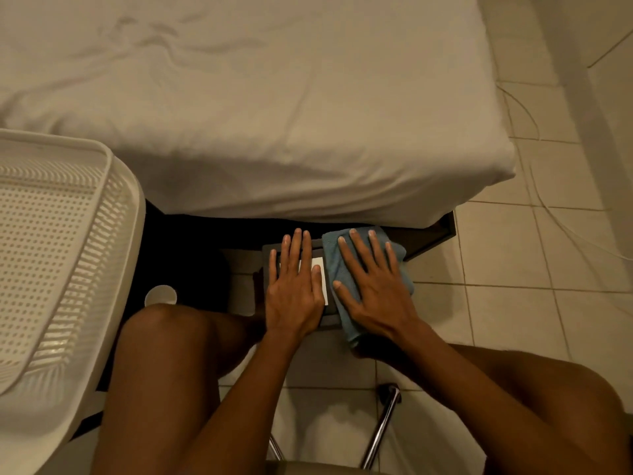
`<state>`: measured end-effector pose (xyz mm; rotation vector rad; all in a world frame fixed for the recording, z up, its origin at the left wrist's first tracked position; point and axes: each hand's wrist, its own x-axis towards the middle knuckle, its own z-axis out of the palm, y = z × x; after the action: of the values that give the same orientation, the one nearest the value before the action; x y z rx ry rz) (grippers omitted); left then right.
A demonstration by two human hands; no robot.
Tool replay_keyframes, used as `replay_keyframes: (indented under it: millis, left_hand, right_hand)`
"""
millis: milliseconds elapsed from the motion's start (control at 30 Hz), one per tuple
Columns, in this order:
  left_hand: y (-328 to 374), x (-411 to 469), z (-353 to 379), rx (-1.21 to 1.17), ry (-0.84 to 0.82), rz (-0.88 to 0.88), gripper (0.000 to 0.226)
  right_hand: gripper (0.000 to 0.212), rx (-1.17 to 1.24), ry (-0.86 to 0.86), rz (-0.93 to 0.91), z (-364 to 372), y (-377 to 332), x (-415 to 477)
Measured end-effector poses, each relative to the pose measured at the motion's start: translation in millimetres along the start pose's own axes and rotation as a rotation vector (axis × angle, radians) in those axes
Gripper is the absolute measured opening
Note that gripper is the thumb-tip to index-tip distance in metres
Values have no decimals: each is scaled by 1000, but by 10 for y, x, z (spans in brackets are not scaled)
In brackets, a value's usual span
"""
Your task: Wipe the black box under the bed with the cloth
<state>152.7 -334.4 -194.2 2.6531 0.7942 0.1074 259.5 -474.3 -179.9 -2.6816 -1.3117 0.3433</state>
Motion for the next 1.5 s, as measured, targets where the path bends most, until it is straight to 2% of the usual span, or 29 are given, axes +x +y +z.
replay_keyframes:
  millis: [100, 500, 667, 867, 1133, 1300, 1367, 1433, 1500]
  left_hand:
    - [7, -9, -7, -9, 4, -3, 59]
    - [24, 6, -7, -29, -14, -34, 59]
    - [10, 10, 6, -9, -25, -14, 59]
    - [4, 23, 13, 40, -28, 15, 61]
    - [9, 138, -13, -32, -37, 70, 58]
    - [2, 130, -31, -9, -53, 89, 59]
    - [-4, 138, -33, -8, -61, 89, 59]
    - [4, 138, -34, -12, -62, 92, 59]
    - [8, 150, -42, -23, -57, 92, 58]
  right_hand:
    - [72, 74, 1, -24, 21, -69, -17]
    - [63, 157, 129, 303, 91, -307, 89]
    - [64, 114, 92, 194, 199, -317, -258]
    - [61, 133, 68, 77, 86, -213, 73]
    - [63, 154, 139, 287, 139, -318, -24]
    - [63, 116, 54, 8, 92, -85, -27]
    - [65, 121, 41, -36, 46, 9, 40]
    - [67, 133, 69, 49, 59, 25, 53]
    - [68, 177, 106, 251, 78, -16, 13]
